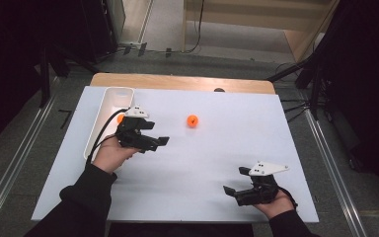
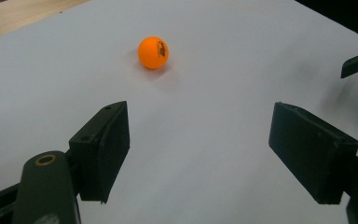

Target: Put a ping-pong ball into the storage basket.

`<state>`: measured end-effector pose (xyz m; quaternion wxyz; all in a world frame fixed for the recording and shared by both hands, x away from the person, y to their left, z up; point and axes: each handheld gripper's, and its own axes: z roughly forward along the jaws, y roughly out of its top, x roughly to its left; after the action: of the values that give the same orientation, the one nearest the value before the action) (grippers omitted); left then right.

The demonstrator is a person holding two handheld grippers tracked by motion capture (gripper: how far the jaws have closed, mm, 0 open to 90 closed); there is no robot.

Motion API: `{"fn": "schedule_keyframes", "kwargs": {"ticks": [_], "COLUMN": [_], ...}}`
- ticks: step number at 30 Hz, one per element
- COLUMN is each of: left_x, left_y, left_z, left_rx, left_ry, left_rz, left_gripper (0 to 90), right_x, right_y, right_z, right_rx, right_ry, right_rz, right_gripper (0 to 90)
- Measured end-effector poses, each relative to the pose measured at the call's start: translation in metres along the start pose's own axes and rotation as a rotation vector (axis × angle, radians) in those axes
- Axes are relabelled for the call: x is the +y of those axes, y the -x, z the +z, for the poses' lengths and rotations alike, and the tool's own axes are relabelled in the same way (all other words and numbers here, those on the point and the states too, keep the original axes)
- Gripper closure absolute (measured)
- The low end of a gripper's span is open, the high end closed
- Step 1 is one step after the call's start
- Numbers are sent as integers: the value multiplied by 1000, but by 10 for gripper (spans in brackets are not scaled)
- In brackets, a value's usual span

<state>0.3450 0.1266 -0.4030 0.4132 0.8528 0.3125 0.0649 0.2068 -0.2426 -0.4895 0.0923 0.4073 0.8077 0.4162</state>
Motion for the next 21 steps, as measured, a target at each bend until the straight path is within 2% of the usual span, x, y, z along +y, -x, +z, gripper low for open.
{"fn": "schedule_keyframes", "kwargs": {"ticks": [6, 11, 21], "left_x": [2, -1, -5], "left_y": [3, 5, 11], "left_z": [6, 12, 28], "left_rx": [5, 58, 96], "left_ry": [28, 27, 54], "left_rz": [-15, -14, -42], "left_gripper": [209, 209, 209], "right_x": [-3, -4, -3], "right_y": [1, 2, 2], "right_z": [-1, -5, -5], "right_rx": [-10, -24, -33], "right_ry": [-10, 7, 11], "right_rz": [6, 26, 26], "right_gripper": [84, 85, 85]}}
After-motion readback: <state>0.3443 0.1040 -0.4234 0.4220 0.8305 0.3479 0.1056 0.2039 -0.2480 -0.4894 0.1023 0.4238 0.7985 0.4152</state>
